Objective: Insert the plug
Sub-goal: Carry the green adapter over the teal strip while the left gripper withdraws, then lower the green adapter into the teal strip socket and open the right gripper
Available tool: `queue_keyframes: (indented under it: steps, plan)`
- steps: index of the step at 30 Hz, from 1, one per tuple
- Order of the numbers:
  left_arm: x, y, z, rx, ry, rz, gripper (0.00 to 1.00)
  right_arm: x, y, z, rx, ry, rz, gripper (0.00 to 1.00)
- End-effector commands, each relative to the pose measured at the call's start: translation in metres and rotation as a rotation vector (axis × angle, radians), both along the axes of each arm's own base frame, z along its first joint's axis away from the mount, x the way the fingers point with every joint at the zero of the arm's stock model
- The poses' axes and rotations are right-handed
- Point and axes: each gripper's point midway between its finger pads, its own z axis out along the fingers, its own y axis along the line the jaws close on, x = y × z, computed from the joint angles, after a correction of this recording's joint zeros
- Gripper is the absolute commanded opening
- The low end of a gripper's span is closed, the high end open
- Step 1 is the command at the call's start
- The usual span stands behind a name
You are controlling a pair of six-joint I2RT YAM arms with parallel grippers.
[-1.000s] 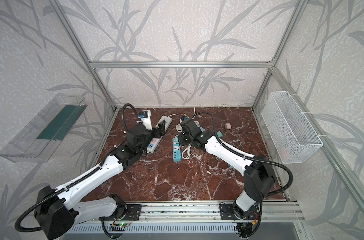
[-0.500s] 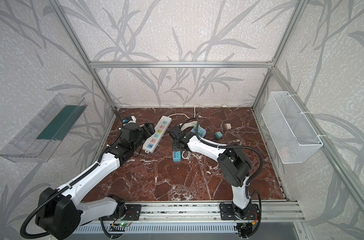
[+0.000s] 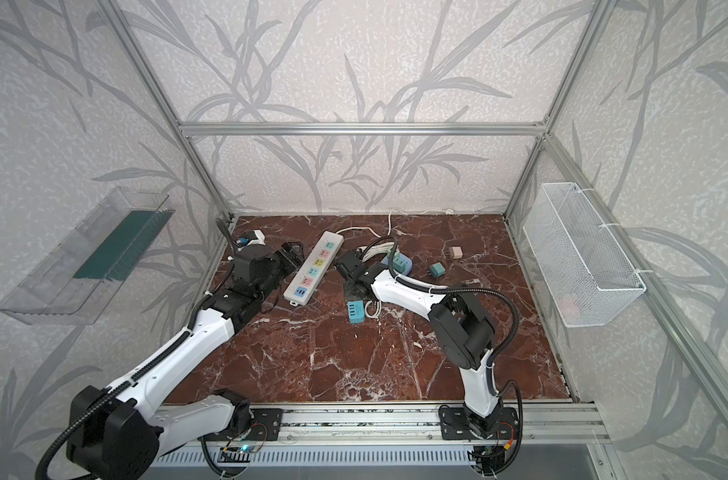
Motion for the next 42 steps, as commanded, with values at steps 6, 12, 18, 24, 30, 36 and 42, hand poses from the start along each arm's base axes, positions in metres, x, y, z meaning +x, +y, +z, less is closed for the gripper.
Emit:
queue_keyframes:
  steps: [6,12,18,24,30,36,42]
  plan:
    - [-0.001,0.006,0.003,-0.021,-0.017,0.021,0.82,-0.006,-0.008,-0.02,-0.119,0.009,-0.033,0.0]
    - [-0.001,0.007,0.002,-0.022,-0.015,0.026,0.81,-0.01,-0.016,-0.057,-0.197,0.068,-0.08,0.0]
    - [-0.001,0.012,0.001,-0.014,-0.013,0.041,0.81,-0.017,-0.022,-0.08,-0.225,0.113,-0.104,0.0]
    - [0.0,0.013,-0.001,-0.015,-0.007,0.045,0.81,0.016,-0.029,-0.071,-0.197,0.072,-0.16,0.0]
    - [0.002,0.016,-0.008,-0.003,0.008,0.059,0.81,0.066,-0.033,-0.065,-0.145,0.075,-0.194,0.0]
    - [0.004,0.018,-0.009,-0.014,0.011,0.059,0.81,0.094,-0.033,-0.057,-0.121,0.052,-0.178,0.07]
    - [0.007,0.018,-0.011,-0.032,0.02,0.056,0.81,0.095,-0.015,-0.026,-0.028,0.052,-0.107,0.43]
